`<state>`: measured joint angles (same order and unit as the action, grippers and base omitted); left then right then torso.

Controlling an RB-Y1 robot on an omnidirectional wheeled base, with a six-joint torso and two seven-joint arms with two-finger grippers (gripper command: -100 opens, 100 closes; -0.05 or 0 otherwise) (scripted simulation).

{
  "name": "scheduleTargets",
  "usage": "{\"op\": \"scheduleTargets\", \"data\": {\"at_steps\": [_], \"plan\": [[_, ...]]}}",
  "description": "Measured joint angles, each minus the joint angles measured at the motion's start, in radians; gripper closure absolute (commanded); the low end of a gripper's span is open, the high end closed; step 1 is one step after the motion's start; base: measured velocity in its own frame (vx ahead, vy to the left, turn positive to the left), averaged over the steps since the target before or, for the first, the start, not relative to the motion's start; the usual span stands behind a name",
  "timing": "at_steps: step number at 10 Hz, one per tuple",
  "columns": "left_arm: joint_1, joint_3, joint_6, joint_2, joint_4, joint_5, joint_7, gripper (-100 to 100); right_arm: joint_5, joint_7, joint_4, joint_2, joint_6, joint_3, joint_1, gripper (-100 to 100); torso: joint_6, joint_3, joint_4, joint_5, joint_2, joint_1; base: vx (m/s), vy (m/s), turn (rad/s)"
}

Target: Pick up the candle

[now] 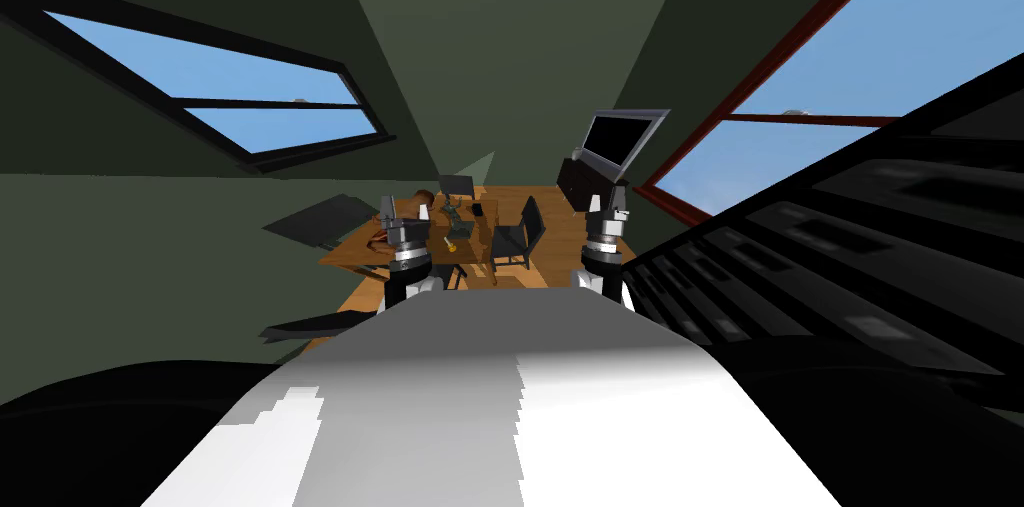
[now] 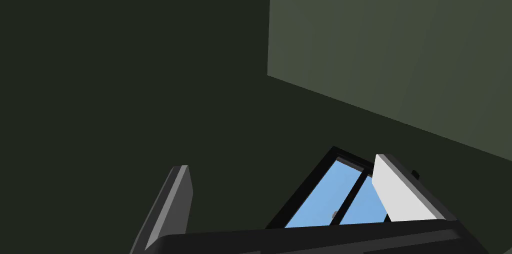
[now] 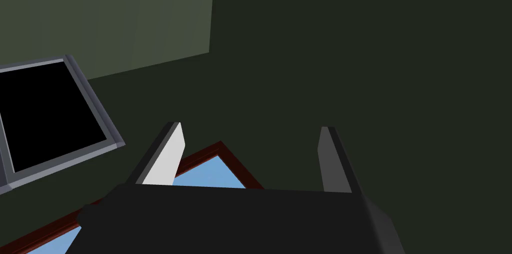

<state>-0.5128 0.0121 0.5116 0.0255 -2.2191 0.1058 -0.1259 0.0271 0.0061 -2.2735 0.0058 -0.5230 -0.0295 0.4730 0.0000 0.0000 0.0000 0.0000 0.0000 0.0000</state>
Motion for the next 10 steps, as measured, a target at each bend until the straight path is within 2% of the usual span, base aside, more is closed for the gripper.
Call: {"op": "scheduleTargets", "data": {"at_steps": [1, 4, 6, 9, 10], "plan": [[0.005, -0.005, -0.005, 0.015, 0.028, -0.002, -0.009, -100, 0.0, 0.0, 0.0, 0.0, 0.0, 0.0, 0.0, 0, 0.0, 0.0, 0.0, 0.0, 0.0, 0.001, -0.008, 0.023, -0.032], [0.002, -0.003, -0.057, 0.046, 0.04, 0.004, -0.042, -100, 0.0, 0.0, 0.0, 0.0, 0.0, 0.0, 0.0, 0, 0.0, 0.001, 0.0, 0.0, 0.001, 0.002, -0.017, 0.028, -0.026], [0.008, 0.002, -0.104, 0.07, 0.073, 0.011, -0.074, -100, 0.0, 0.0, 0.0, 0.0, 0.0, 0.0, 0.0, 0, 0.0, 0.001, 0.0, 0.001, 0.001, 0.004, -0.024, 0.055, -0.031], [0.009, -0.015, -0.196, 0.084, 0.123, 0.012, -0.12, -100, 0.0, 0.0, 0.0, 0.0, 0.0, 0.0, 0.0, 0, 0.0, 0.001, 0.0, 0.001, 0.002, 0.004, -0.023, 0.058, -0.026], [0.013, -0.007, -0.218, 0.097, 0.133, 0.018, -0.136, -100, 0.0, 0.0, 0.0, 0.0, 0.0, 0.0, 0.0, 0, 0.0, 0.001, 0.0, 0.001, 0.001, 0.004, -0.023, 0.048, -0.018]]}}
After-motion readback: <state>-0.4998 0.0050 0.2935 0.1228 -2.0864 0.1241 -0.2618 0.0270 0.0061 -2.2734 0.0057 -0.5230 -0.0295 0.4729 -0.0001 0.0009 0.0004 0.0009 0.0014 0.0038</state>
